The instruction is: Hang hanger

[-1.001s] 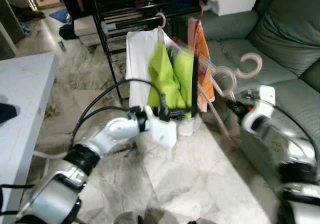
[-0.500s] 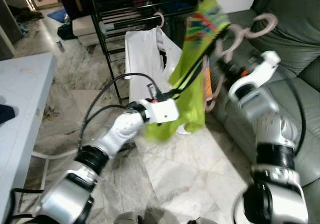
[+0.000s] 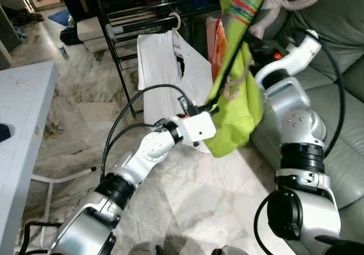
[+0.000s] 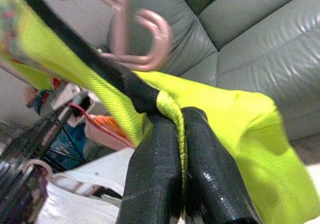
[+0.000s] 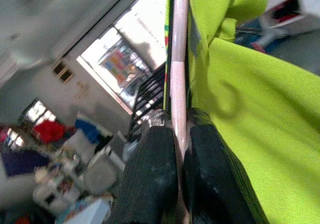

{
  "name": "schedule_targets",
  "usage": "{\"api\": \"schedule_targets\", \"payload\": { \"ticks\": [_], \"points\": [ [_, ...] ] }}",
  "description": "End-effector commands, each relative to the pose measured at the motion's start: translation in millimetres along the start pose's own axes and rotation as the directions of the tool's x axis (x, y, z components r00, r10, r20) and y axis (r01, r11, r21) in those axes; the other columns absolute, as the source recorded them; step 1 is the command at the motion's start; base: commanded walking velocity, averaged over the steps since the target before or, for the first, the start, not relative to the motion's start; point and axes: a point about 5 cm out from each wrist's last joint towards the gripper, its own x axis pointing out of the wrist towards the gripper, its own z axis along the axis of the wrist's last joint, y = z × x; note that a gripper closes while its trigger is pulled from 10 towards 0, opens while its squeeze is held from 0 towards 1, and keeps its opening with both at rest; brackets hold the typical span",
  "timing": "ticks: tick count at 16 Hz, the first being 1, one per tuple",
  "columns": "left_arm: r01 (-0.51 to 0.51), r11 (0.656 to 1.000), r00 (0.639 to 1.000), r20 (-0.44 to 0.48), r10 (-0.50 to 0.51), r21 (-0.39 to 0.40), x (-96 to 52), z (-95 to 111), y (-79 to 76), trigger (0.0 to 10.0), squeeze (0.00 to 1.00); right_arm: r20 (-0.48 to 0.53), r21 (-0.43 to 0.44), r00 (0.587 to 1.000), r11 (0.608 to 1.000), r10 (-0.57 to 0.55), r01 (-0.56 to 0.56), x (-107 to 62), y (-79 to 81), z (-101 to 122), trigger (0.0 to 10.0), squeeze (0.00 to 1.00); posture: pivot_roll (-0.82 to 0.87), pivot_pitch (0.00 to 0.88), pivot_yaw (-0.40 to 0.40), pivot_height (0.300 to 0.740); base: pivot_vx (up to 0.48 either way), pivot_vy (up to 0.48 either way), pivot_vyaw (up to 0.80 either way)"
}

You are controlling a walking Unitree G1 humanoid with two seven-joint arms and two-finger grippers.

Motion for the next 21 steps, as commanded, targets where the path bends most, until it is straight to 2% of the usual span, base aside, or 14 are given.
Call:
{"api": "schedule_targets", "payload": {
  "ticks": [1, 2, 3, 4, 5, 6, 7, 8, 9, 12, 13, 16, 18, 21],
  "points": [
    [0.105, 0.994, 0.993, -0.054, -0.105, -0.011, -7.6, -11.0, -19.0, 10.0, 0.00, 0.216, -0.032, 0.974, 0.998, 0.062, -0.056, 7.0, 25.8, 41.4, 10.0, 0.00, -0.05, 0.000, 0.050, 0.740, 0.000, 0.000, 0.00],
    [0.099, 0.995, 0.993, -0.056, -0.100, -0.015, -7.5, -11.3, -18.6, 10.0, 0.00, 0.246, 0.172, 0.969, 0.983, 0.015, -0.059, 8.6, 22.5, 43.3, 10.0, 0.00, -0.05, 0.000, 0.048, 0.740, 0.000, 0.000, 0.00],
    [0.096, 0.995, 0.994, -0.059, -0.097, -0.016, -7.3, -11.5, -18.0, 10.0, 0.00, 0.159, -0.098, 0.971, 0.981, 0.179, -0.165, 8.6, 42.9, 32.5, 10.0, 0.00, -0.05, 0.000, 0.048, 0.740, 0.000, 0.000, 0.00],
    [0.094, 0.995, 0.993, -0.064, -0.095, -0.016, -7.1, -11.7, -17.5, 10.0, 0.00, 0.072, -0.213, 0.975, 0.959, 0.209, -0.189, 9.1, 49.7, 18.6, 10.0, 0.00, -0.04, 0.000, 0.048, 0.740, 0.000, 0.000, 0.00],
    [0.092, 0.996, 0.994, -0.066, -0.093, -0.016, -6.5, -11.5, -16.8, 10.0, 0.00, 0.177, 0.002, 0.984, 1.000, -0.010, 0.009, 13.9, 28.2, 28.5, 10.0, 0.00, -0.04, 0.000, 0.048, 0.740, 0.000, 0.000, 0.00],
    [0.088, 0.996, 0.994, -0.067, -0.088, -0.015, -5.4, -11.1, -16.1, 10.0, 0.00, 0.190, 0.240, 0.951, 0.951, -0.243, 0.195, 10.7, -2.9, 25.5, 10.0, 0.00, -0.05, 0.000, 0.044, 0.740, 0.000, 0.000, 0.00],
    [0.086, 0.996, 0.994, -0.069, -0.087, -0.012, -4.1, -10.7, -16.3, 10.0, 0.00, 0.072, 0.245, 0.932, 0.912, -0.356, 0.329, 3.2, -18.6, -2.6, 10.0, 0.00, -0.05, 0.000, 0.040, 0.740, 0.000, 0.000, 0.00],
    [0.084, 0.996, 0.994, -0.071, -0.085, -0.011, -3.8, -10.7, -16.3, 10.0, 0.00, 0.013, 0.176, 0.923, 0.909, -0.385, 0.377, -2.2, -21.8, -18.1, 10.0, 0.00, -0.05, 0.000, 0.038, 0.740, 0.000, 0.000, 0.00],
    [0.072, 0.997, 0.994, -0.086, -0.072, -0.006, -3.6, -11.7, -15.2, 10.0, 0.00, -0.178, -0.113, 0.800, 0.819, -0.573, 0.562, -31.0, -48.1, -64.1, 10.0, 0.00, -0.05, 0.000, 0.036, 0.740, 0.000, 0.000, 0.00],
    [0.068, 0.998, 0.993, -0.100, -0.069, -0.008, -6.5, -14.9, -14.3, 10.0, 0.00, -0.111, -0.136, 0.698, 0.706, -0.708, 0.694, -54.3, -82.6, -55.5, 10.0, 0.00, -0.05, 0.000, 0.036, 0.740, 0.000, 0.000, 0.00],
    [0.068, 0.998, 0.992, -0.102, -0.068, -0.007, -7.1, -15.4, -13.9, 10.0, 0.00, 0.002, -0.125, 0.707, 0.701, -0.708, 0.702, -52.7, -88.3, -35.5, 10.0, 0.00, -0.05, 0.000, 0.036, 0.740, 0.000, 0.000, 0.00],
    [0.064, 0.998, 0.992, -0.110, -0.064, -0.007, -5.9, -16.3, -12.1, 10.0, 0.00, 0.086, -0.168, 0.957, 0.942, -0.278, 0.289, -23.0, -31.1, -10.2, 10.0, 0.00, -0.05, 0.000, 0.041, 0.740, 0.000, 0.000, 0.00],
    [0.066, 0.998, 0.992, -0.110, -0.067, -0.011, -3.9, -14.8, -13.2, 10.0, 0.00, 0.054, -0.211, 0.991, 0.969, -0.123, 0.132, -20.4, -12.0, -14.7, 10.0, 0.00, -0.05, 0.000, 0.040, 0.740, 0.000, 0.000, 0.00],
    [0.100, 0.994, 0.988, -0.110, -0.105, -0.050, -7.5, -16.5, -20.1, 10.0, 0.00, -0.021, -0.373, 0.998, 0.926, 0.058, -0.062, -31.1, 10.6, -35.5, 10.0, 0.00, -0.05, 0.000, 0.041, 0.740, 0.000, 0.000, 0.00]
  ]
}}
